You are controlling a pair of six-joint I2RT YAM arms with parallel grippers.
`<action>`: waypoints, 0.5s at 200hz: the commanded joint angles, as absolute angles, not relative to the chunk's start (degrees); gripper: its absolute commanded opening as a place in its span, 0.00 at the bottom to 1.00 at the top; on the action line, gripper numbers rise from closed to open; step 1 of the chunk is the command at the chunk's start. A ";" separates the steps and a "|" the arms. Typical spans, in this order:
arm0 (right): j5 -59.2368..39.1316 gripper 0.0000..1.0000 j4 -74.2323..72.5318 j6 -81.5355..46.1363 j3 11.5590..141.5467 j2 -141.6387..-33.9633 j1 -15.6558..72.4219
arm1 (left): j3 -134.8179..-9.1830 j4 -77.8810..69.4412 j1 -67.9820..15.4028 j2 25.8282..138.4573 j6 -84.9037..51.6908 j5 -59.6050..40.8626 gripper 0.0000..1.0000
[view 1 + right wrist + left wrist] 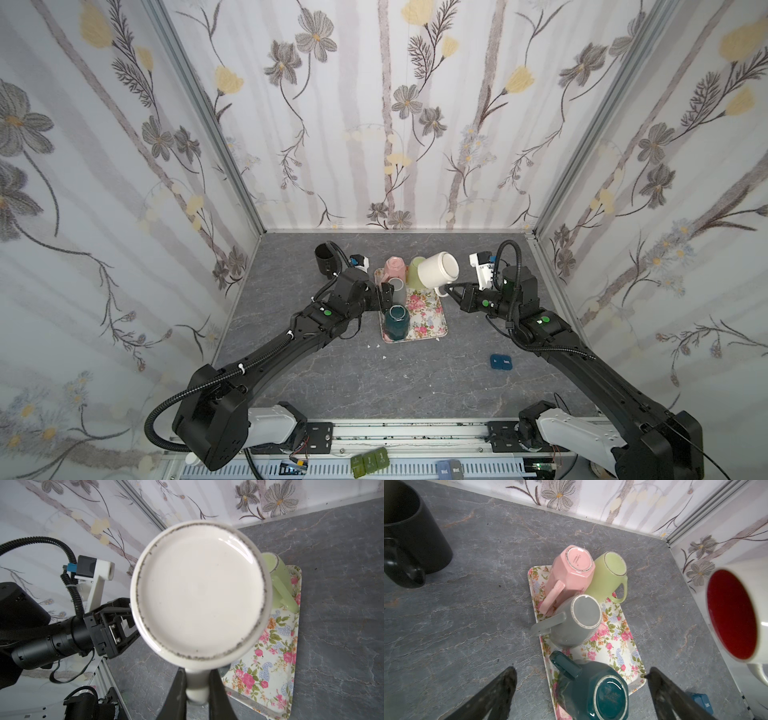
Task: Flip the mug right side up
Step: 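Raise the white mug toward the left gripper with the right gripper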
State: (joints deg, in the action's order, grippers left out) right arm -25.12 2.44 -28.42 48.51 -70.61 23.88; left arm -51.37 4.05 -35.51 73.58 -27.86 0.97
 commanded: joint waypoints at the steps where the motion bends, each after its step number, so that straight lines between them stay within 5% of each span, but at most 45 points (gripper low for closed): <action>1: -26.63 0.00 -6.48 -28.61 50.75 -70.93 23.98 | -51.57 -0.80 -35.43 72.86 -29.96 -1.28 1.00; 100: -27.69 0.00 -14.97 -30.19 51.02 -68.23 23.98 | -52.88 -10.06 -35.43 72.68 -32.71 -7.30 1.00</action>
State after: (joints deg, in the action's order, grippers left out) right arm -25.78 -5.08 -29.78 51.07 -69.23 23.88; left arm -52.90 -3.51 -35.48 72.69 -30.20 -3.42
